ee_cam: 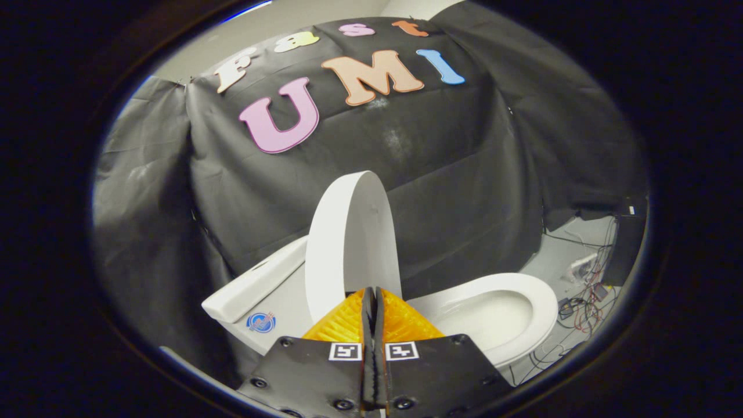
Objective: Open the toilet lid.
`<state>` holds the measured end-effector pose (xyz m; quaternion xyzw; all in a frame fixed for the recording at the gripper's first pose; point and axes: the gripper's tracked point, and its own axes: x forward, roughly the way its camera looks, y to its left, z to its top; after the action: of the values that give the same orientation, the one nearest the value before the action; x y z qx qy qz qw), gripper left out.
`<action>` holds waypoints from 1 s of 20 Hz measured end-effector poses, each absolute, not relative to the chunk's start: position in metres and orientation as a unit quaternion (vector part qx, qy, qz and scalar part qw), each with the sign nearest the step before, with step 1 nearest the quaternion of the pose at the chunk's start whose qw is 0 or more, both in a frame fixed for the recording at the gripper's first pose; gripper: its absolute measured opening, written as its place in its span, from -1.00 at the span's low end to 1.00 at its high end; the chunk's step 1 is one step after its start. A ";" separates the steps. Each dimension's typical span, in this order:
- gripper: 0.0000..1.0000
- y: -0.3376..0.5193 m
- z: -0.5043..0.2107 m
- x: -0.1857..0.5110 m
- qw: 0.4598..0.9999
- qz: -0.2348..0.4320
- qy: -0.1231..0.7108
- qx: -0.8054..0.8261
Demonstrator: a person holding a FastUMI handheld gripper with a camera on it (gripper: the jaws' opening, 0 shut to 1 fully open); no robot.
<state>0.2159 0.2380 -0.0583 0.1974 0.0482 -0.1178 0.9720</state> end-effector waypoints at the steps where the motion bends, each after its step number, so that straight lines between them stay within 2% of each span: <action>1: -0.98 0.242 -0.057 0.217 0.975 -0.119 0.049 0.183; 16: -0.99 0.282 -0.035 0.229 0.981 -0.190 0.036 0.006; 20: -0.97 0.301 -0.032 0.236 0.981 -0.189 0.036 -0.025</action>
<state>0.2356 0.3005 -0.0317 -0.0253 0.0364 -0.1890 0.9810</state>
